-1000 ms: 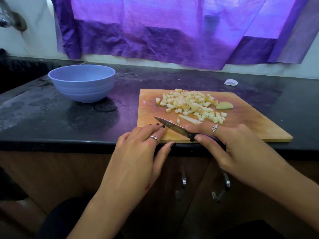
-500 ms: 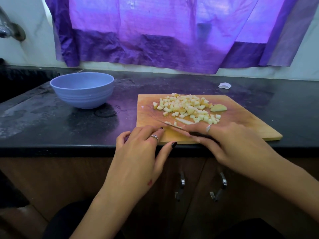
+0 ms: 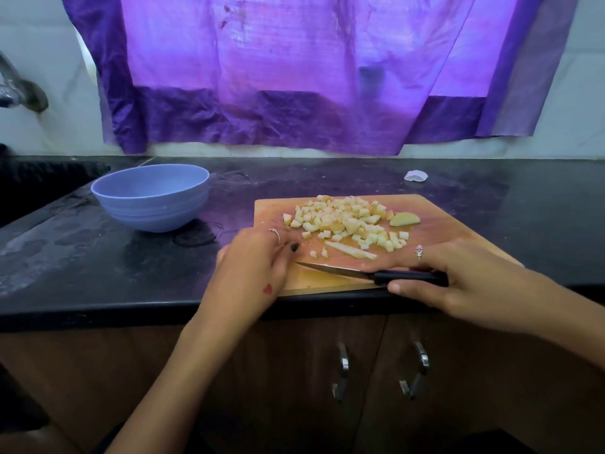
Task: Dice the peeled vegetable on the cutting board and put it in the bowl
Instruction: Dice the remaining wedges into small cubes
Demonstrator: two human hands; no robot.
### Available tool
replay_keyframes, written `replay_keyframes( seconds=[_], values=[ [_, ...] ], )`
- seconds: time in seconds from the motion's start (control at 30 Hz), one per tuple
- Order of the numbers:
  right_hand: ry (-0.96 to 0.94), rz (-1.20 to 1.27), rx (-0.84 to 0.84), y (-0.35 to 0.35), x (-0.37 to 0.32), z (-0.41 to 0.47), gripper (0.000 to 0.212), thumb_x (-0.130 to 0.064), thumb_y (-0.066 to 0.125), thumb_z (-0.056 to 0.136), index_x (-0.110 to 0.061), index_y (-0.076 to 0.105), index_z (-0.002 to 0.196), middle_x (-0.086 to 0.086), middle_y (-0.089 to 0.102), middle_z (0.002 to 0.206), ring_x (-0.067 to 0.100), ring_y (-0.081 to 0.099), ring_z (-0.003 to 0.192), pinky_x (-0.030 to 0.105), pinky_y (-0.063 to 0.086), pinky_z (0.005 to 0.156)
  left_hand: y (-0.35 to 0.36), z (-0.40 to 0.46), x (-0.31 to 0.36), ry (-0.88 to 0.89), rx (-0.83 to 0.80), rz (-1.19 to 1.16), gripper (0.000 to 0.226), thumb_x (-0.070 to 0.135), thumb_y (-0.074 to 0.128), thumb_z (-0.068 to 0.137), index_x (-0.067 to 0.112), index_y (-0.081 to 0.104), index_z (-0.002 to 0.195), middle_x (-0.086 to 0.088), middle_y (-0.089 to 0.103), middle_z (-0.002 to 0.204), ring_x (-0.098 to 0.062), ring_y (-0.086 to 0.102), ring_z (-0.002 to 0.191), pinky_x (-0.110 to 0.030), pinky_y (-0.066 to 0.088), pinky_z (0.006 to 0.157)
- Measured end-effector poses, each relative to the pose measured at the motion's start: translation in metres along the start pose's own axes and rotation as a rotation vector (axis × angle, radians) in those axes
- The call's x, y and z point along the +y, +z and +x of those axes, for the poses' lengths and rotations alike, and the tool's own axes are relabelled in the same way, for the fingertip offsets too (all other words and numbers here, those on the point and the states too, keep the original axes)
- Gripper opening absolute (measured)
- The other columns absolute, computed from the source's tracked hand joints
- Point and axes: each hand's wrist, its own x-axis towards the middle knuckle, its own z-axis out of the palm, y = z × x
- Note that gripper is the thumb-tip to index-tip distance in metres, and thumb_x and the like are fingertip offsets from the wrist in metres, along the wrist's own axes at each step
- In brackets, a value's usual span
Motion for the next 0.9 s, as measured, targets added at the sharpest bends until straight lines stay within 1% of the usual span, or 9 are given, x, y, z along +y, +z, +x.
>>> replay_keyframes(
  seconds=[0.07,0.2,0.27,0.37,0.47,0.63,0.7,0.77,0.9],
  values=[
    [-0.026,0.012,-0.043,-0.003,0.003,0.01,0.031,-0.057,0.045,0.081,-0.065,0.051,0.11,-0.017,0.066,0.094,0.001,0.054,0.092,0.016,0.042,0.079,-0.001,0.011,0.001,-0.07,0.019,-0.011,0.016,0.027,0.056,0.09,0.031,0.071,0.094,0.004,0.067,0.11,-0.021,0.061,0.098,-0.043,0.048,0.088],
    [-0.056,0.004,-0.067,-0.003,0.013,0.03,0.028,-0.045,0.057,0.089,-0.062,0.052,0.111,-0.028,0.06,0.108,-0.002,0.043,0.111,0.021,0.035,0.091,0.001,0.025,0.003,-0.147,0.073,-0.056,0.02,0.013,0.056,0.09,0.031,0.062,0.084,0.008,0.063,0.099,-0.015,0.062,0.069,-0.03,0.051,0.066],
    [-0.038,-0.039,-0.051,-0.003,0.017,0.045,0.027,-0.049,0.055,0.089,-0.063,0.052,0.112,-0.022,0.06,0.114,0.003,0.049,0.109,0.027,0.038,0.095,0.0,0.027,0.002,-0.121,0.148,-0.097,0.026,0.007,0.053,0.089,0.032,0.058,0.084,0.011,0.062,0.098,-0.01,0.061,0.082,-0.025,0.046,0.068],
    [-0.004,-0.174,0.013,-0.005,0.023,0.06,0.033,-0.064,0.043,0.081,-0.067,0.047,0.114,-0.024,0.062,0.094,0.001,0.057,0.089,0.035,0.048,0.082,-0.003,0.022,0.003,-0.089,0.255,-0.171,0.02,0.011,0.053,0.092,0.03,0.059,0.096,0.011,0.064,0.1,-0.006,0.059,0.093,-0.022,0.044,0.075],
    [0.048,0.079,0.08,-0.008,0.031,0.059,0.028,-0.046,0.054,0.089,-0.056,0.056,0.115,-0.017,0.061,0.064,-0.001,0.052,0.058,0.024,0.045,0.064,-0.005,0.009,0.008,-0.006,0.309,-0.15,0.021,0.014,0.055,0.092,0.023,0.062,0.109,0.011,0.065,0.104,-0.006,0.059,0.098,-0.022,0.045,0.082],
    [0.119,0.576,0.2,-0.009,0.038,0.032,0.032,-0.021,0.056,0.093,-0.04,0.062,0.119,0.005,0.046,0.054,0.007,0.031,0.039,0.015,0.026,0.038,-0.003,0.008,0.024,0.304,-0.006,-0.067,0.018,0.019,0.062,0.089,0.024,0.067,0.106,0.01,0.067,0.106,-0.01,0.059,0.102,-0.036,0.042,0.097],
    [0.151,0.677,0.252,-0.002,0.041,0.022,0.033,-0.021,0.054,0.094,-0.041,0.062,0.119,0.009,0.046,0.056,0.011,0.027,0.039,0.017,0.023,0.038,0.001,0.013,0.037,0.397,-0.127,0.053,0.022,0.021,0.056,0.093,0.026,0.066,0.112,0.011,0.063,0.115,-0.012,0.055,0.109,-0.024,0.03,0.096],
    [0.173,0.777,0.318,0.004,0.044,0.016,0.033,-0.019,0.054,0.094,-0.038,0.062,0.12,0.012,0.045,0.058,0.012,0.024,0.038,0.016,0.02,0.038,0.008,0.021,0.048,0.425,-0.168,0.163,0.028,0.027,0.047,0.097,0.03,0.06,0.123,0.015,0.056,0.125,-0.008,0.05,0.116,-0.013,0.018,0.077],
    [0.186,0.908,0.417,0.011,0.049,0.013,0.031,-0.021,0.055,0.092,-0.031,0.062,0.121,0.012,0.047,0.058,0.012,0.024,0.037,0.014,0.02,0.038,0.013,0.029,0.067,0.488,-0.203,0.265,0.035,0.041,0.04,0.099,0.031,0.056,0.128,0.015,0.053,0.128,-0.006,0.051,0.116,-0.004,0.021,0.073]
  ],
)
